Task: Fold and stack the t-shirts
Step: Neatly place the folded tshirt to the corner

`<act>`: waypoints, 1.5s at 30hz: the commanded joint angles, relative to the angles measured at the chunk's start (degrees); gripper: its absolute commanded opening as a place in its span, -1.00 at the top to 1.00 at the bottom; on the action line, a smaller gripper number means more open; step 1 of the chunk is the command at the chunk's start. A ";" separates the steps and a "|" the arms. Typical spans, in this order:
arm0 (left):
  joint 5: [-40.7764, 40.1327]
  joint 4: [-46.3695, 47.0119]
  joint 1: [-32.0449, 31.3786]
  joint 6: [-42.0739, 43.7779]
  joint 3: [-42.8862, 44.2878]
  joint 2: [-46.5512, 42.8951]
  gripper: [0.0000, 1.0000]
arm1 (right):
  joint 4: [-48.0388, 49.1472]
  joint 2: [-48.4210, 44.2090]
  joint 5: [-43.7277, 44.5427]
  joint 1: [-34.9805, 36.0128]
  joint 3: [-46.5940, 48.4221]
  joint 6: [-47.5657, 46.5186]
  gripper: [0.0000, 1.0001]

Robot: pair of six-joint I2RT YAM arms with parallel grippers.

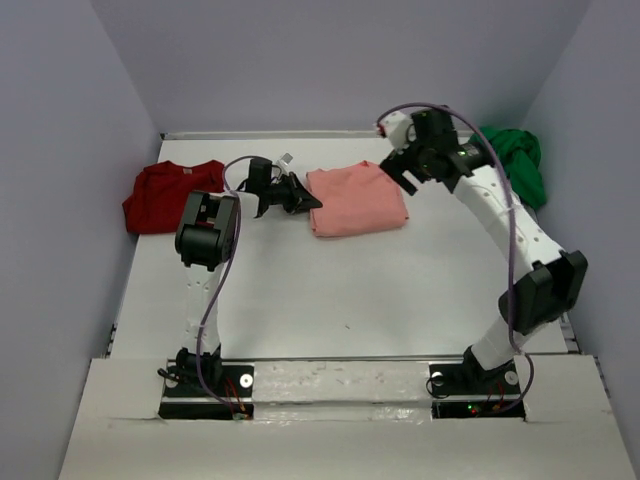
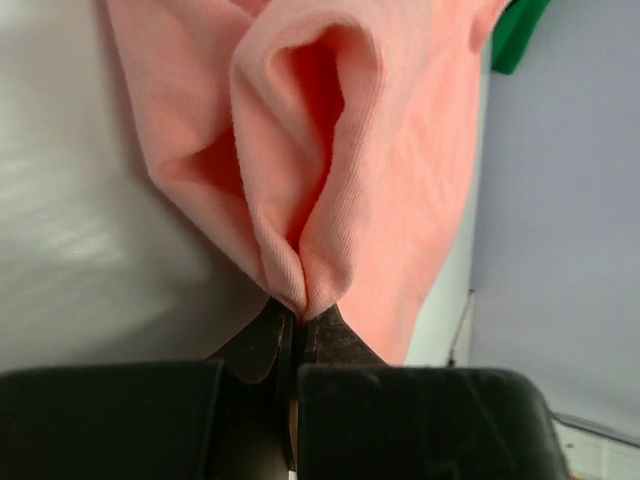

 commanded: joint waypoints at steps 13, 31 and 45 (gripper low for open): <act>-5.30 -58.20 13.75 45.92 22.10 -6.07 1.00 | 10.49 -17.53 -9.73 -16.85 -30.49 8.13 -0.99; -21.21 -86.95 29.40 70.10 51.98 -9.33 1.00 | 13.05 -14.72 -20.91 -16.85 -37.09 9.19 -0.99; -24.38 -90.19 29.75 75.64 57.42 -10.83 1.00 | 13.49 -12.79 -19.85 -16.85 -38.59 8.75 -0.99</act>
